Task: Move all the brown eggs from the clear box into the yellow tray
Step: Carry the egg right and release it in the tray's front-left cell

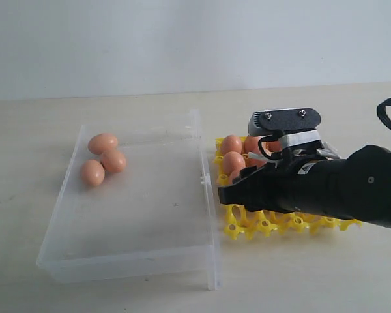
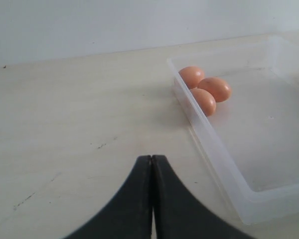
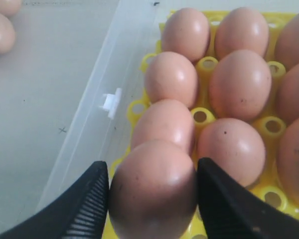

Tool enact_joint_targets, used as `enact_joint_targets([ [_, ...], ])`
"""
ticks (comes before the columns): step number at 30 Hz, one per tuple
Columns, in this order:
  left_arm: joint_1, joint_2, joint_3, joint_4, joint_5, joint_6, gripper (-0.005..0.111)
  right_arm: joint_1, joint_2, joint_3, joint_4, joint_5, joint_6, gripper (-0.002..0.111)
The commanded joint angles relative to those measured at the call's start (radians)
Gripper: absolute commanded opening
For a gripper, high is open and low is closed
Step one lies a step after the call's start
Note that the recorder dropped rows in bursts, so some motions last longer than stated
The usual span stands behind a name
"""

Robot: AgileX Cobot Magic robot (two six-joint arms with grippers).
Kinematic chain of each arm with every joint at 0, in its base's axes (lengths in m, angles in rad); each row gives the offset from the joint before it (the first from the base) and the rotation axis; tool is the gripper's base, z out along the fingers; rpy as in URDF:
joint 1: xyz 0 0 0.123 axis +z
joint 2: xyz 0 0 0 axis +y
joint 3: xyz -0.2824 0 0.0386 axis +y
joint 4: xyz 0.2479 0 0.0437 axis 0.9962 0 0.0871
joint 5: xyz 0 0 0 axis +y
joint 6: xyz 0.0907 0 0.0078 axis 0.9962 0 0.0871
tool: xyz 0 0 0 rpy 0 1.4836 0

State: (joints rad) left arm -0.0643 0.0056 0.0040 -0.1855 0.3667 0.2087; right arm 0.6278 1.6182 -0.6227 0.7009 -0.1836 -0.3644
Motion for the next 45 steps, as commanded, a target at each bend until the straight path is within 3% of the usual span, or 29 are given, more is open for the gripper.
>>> enact_joint_targets([
  [1, -0.004, -0.006, -0.004, -0.003, -0.01, 0.0, 0.0, 0.0, 0.036, 0.007, -0.004, -0.009, 0.002, 0.0],
  [17, -0.004, -0.006, -0.004, -0.003, -0.01, 0.0, 0.0, 0.007, 0.106, 0.001, -0.052, -0.074, 0.151, 0.0],
  [32, -0.004, -0.006, -0.004, -0.003, -0.01, 0.0, 0.0, 0.024, 0.131, -0.025, -0.054, -0.075, 0.151, 0.001],
  [35, -0.004, -0.006, -0.004, -0.003, -0.01, 0.0, 0.0, 0.024, 0.129, -0.025, -0.055, -0.075, 0.131, 0.013],
  [41, -0.004, -0.006, -0.004, -0.003, -0.01, 0.0, 0.0, 0.024, 0.08, -0.025, -0.055, -0.08, 0.034, 0.054],
  [45, -0.004, -0.006, -0.004, -0.003, -0.01, 0.0, 0.0, 0.024, 0.045, -0.025, -0.048, -0.093, -0.02, 0.063],
])
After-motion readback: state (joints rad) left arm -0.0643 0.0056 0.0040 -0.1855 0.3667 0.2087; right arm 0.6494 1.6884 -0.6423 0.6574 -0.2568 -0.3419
